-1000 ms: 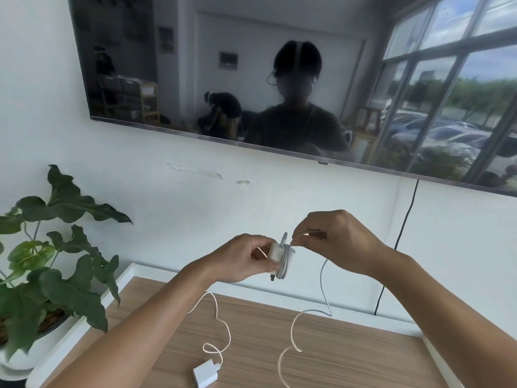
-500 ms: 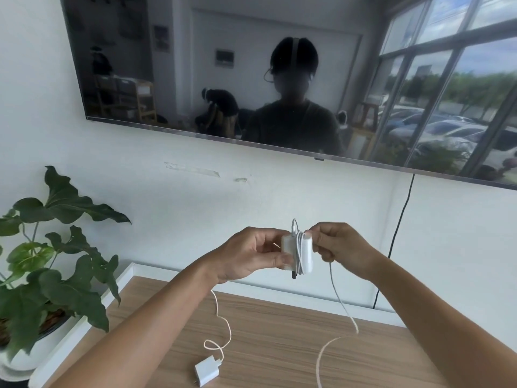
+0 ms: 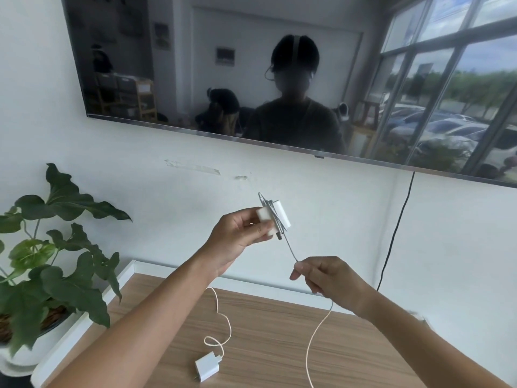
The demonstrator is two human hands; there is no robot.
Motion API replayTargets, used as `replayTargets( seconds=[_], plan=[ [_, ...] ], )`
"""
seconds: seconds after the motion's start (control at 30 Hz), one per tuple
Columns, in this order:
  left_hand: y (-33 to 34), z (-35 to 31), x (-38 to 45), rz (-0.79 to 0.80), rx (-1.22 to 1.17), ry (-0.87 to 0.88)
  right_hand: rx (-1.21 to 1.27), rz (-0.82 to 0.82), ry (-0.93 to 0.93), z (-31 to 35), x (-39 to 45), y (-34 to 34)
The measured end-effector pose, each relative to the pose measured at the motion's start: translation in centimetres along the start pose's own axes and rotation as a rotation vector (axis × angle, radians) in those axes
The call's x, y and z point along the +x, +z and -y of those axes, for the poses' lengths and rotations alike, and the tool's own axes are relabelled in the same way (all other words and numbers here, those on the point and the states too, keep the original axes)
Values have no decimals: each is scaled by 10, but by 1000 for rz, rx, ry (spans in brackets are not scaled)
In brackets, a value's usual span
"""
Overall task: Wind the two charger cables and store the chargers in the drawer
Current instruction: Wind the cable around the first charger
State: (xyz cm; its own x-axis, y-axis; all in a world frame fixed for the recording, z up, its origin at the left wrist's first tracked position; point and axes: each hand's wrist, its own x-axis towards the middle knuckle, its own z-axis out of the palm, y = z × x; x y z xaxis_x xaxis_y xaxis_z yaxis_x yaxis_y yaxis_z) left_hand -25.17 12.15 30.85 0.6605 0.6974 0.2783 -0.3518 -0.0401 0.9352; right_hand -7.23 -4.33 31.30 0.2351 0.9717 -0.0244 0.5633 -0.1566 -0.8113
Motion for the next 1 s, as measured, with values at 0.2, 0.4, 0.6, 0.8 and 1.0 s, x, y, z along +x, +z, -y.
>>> replayTargets(
  seconds=[0.2,0.4,0.6,0.8,1.0],
  plan=[
    [-7,12,4,-128,47,-34,-444,-9,-319,21,-26,1],
    [-11,18,5,-188,169,-37,-863,-94,-659,41,-35,-3],
    [-3,22,0,-135,314,-76,-835,-175,-740,59,-24,-17],
    [10,18,-8,-43,451,-41,-716,-186,-709,70,0,-30],
    [18,17,-18,79,536,-40,-602,-219,-575,66,26,-44]
  ],
)
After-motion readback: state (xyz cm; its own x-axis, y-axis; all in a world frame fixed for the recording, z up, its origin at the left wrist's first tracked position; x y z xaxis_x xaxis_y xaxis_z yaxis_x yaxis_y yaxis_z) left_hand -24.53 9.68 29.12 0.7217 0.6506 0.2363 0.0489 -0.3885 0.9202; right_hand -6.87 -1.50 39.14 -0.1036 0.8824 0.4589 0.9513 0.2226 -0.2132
